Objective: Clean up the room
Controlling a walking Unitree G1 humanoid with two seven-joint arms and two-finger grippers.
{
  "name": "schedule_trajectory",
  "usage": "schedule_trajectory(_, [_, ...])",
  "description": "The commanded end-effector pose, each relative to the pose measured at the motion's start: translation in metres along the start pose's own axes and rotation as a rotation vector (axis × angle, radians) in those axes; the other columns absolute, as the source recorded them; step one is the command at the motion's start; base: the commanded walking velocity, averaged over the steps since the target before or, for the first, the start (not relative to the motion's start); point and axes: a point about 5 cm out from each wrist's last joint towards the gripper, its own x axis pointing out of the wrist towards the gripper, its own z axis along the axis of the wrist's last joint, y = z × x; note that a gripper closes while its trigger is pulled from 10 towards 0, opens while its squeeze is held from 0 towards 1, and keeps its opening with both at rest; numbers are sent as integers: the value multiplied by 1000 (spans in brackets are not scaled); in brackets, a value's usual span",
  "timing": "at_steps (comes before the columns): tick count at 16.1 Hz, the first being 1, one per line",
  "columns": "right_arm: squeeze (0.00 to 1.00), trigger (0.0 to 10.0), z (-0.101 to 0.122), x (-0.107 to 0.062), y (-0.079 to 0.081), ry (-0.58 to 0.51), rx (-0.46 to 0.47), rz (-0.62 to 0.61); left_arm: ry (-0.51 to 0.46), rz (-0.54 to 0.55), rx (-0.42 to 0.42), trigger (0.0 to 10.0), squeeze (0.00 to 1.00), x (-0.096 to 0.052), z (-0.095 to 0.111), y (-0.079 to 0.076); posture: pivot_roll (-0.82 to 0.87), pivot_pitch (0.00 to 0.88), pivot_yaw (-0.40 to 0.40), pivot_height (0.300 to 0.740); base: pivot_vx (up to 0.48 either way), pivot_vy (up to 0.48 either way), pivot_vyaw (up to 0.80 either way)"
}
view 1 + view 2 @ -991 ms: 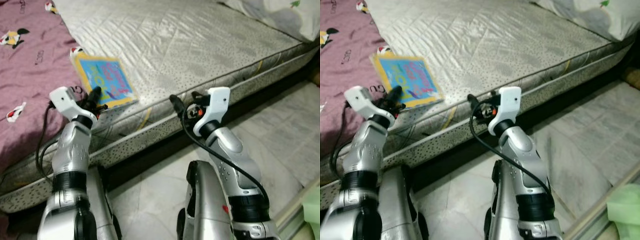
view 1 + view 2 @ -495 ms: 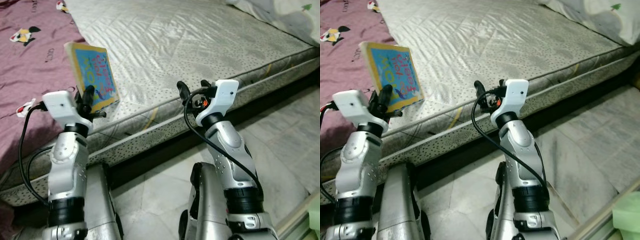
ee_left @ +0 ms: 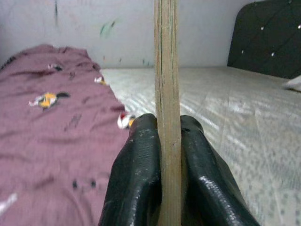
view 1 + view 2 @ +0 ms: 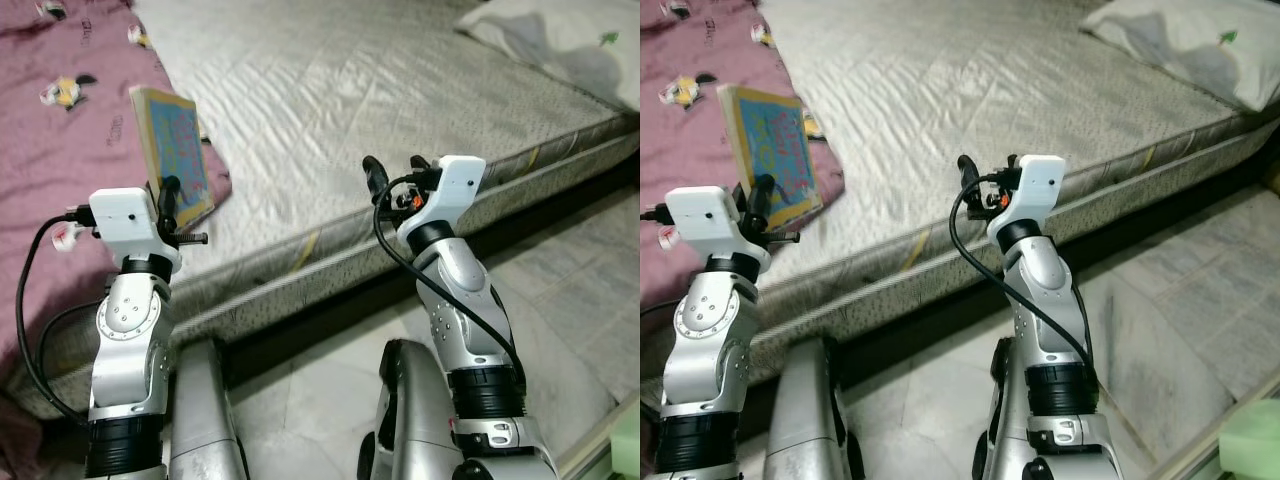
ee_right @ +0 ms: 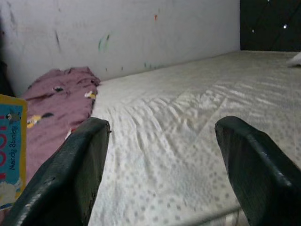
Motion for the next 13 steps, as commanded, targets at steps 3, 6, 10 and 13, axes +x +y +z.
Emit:
schedule_trajectory(3, [0,10000,2,2,-2,-12,8,-13,-55,-27,12,10000,0,4,15,-7,14,0,-9,577,0,0,0])
schedule_trajectory(6, [0,10000,3,3,-3,-14,5,-17,-31,-43,3,10000,0,3,13,-9,11,0,-6,611,0,0,0])
schedule_trajectory(10, [0,10000,3,4,-4,-14,-1,-14,-8,-45,-18,10000,0,1,8,-9,12,0,-12,659,0,0,0])
schedule_trajectory(13, [0,10000,4,6,-4,-16,-7,-11,3,-48,-11,10000,0,0,6,-9,11,0,-12,688,0,0,0])
